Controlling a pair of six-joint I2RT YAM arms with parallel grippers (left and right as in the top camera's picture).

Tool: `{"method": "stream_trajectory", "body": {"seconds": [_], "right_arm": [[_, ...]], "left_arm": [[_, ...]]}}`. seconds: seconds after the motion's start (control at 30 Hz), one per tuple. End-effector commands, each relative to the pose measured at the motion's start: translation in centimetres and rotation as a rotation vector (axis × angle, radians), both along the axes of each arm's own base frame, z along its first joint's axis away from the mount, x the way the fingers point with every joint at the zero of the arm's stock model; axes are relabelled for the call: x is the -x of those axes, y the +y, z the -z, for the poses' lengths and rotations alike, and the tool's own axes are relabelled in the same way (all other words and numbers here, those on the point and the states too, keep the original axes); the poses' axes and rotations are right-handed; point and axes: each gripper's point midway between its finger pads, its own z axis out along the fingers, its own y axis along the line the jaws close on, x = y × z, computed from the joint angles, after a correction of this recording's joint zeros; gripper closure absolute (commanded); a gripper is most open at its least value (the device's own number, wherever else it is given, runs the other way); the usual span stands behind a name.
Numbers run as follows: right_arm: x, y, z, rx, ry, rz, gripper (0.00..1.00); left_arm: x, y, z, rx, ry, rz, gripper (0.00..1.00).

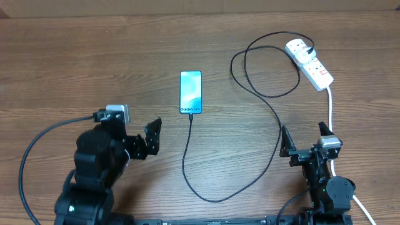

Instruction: Plug charger to phone and switch on socket

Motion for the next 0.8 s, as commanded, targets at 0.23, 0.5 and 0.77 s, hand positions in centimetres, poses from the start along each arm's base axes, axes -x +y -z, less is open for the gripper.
{"method": "stream_trajectory", "body": {"seconds": [0.23,0.5,0.77], "right_arm": [[0.0,-0.2,0.1,0.002,-0.006,0.011,0.00],[0.0,-0.2,0.1,0.002,-0.006,0.011,0.00],[0.0,-0.2,0.1,0.002,-0.006,0.011,0.00]], "left_arm": [[0.9,0.1,1.1,0.024,-0.128,0.003,0.00],[2.0,0.4,3.5,0.024,-0.130,0.000,0.00],[1.7,0.4,3.3,0.050,-0.274,-0.003,0.00]]}}
